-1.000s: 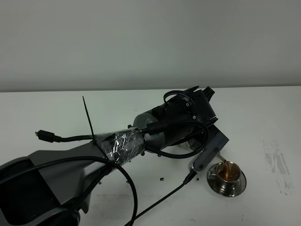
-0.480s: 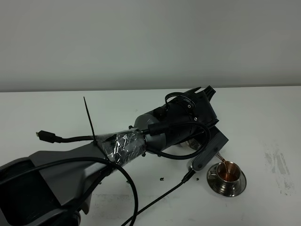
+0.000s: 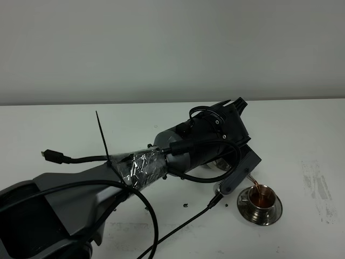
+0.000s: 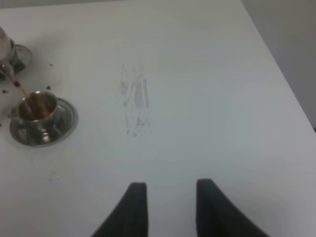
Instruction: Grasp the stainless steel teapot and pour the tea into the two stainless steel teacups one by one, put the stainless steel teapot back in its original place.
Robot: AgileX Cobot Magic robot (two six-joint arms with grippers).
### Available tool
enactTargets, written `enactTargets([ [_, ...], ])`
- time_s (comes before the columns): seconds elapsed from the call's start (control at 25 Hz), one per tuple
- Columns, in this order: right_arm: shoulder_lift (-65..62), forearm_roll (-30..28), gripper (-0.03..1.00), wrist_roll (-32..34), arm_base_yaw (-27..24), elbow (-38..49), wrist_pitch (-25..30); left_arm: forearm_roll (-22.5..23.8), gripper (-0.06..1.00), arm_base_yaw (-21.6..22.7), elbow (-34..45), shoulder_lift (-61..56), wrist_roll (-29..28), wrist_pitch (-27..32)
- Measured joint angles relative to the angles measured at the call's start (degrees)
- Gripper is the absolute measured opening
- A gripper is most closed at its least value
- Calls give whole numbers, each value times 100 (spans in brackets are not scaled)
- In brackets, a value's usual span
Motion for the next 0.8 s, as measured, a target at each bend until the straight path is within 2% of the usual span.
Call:
enactTargets([
  [0.8, 0, 0, 23, 0, 0, 0, 0, 193, 21, -35, 0, 0, 5, -134],
])
